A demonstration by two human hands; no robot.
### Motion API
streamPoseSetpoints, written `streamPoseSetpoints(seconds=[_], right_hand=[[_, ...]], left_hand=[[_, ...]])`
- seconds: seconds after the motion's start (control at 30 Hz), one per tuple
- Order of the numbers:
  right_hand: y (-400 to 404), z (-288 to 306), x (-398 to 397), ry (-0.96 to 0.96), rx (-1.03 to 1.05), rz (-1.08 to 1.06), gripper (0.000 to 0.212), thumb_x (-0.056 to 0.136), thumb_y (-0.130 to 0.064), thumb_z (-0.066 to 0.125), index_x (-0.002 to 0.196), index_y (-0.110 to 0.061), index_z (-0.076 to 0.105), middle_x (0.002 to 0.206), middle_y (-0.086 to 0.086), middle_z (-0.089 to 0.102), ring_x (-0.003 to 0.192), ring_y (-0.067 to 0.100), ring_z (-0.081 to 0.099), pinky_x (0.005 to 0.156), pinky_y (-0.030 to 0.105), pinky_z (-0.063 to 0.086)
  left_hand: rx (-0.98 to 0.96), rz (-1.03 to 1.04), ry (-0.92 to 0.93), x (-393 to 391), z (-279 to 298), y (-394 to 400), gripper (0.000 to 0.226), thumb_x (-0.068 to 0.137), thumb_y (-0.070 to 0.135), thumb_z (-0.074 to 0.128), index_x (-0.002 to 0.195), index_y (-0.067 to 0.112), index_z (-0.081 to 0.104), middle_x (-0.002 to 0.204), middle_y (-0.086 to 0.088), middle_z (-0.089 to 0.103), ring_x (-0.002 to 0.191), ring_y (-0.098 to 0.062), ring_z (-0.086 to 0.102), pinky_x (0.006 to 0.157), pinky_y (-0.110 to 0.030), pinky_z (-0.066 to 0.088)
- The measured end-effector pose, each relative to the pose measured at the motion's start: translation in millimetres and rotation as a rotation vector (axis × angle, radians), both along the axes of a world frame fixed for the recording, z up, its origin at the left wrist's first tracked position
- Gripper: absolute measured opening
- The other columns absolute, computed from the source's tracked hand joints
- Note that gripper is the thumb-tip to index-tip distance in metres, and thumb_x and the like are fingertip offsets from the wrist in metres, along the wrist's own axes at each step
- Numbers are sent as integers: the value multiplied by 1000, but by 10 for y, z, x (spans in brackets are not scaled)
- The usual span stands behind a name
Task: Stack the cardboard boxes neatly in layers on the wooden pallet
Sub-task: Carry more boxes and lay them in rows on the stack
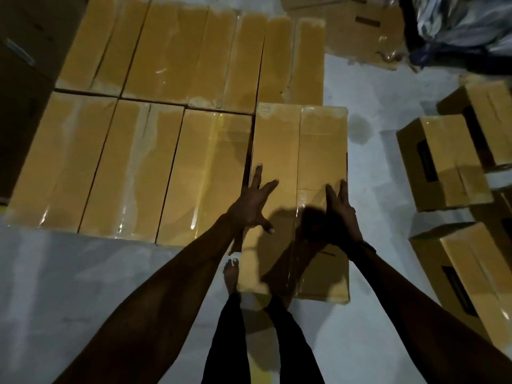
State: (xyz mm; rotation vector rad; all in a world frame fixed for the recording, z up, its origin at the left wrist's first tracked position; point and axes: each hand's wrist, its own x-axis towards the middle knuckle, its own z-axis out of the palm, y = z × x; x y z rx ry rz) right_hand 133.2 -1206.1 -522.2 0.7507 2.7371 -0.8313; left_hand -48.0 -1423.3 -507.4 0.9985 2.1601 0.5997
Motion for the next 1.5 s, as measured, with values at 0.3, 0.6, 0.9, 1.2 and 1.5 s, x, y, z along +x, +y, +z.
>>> streamPoseSetpoints(seconds=[0.3, 0.6, 0.9, 1.2, 1.5], right_hand=[[61, -941, -456, 50, -13, -73, 106, 78, 0, 86, 162, -17, 23, 171, 15, -6, 114, 43, 61, 103, 43, 49], [30, -1483, -648, 77, -28, -90, 100, 84, 3, 80, 161, -21, 22, 171, 16, 1, 96, 36, 67, 91, 30, 47], [133, -1804, -693, 77, -39, -98, 105, 80, 1, 84, 162, -19, 23, 171, 11, -4, 94, 21, 64, 91, 28, 49], [120, -2038, -636, 121, -117, -144, 100, 86, -2, 79, 163, -19, 17, 151, 16, 47, 73, 8, 60, 72, 5, 47], [166, -2108, -738, -37, 41, 26, 116, 74, -9, 90, 163, -13, 16, 169, 22, -9, 106, 52, 62, 96, 57, 52]], left_hand=[[36, -16, 15, -509, -1081, 48, 147, 41, 56, 99, 163, 28, 22, 165, -2, -34, 153, -49, 2, 121, -59, 29], [61, 40, 58, -687, -1570, -4, 138, 41, 47, 102, 159, 26, 35, 164, -9, -35, 154, -47, 7, 123, -48, 27], [-35, 80, 61, -690, -1715, 34, 132, 47, 37, 103, 159, 31, 33, 165, -9, -34, 155, -43, -1, 124, -46, 22], [-122, -34, 163, -754, -1825, -72, 125, 57, 42, 98, 160, 33, 29, 167, -11, -26, 150, -41, 12, 115, -51, 37], [-213, -99, 360, -831, -1977, -83, 121, 58, 70, 86, 159, 42, 26, 169, -13, -20, 139, -42, 18, 107, -56, 32]])
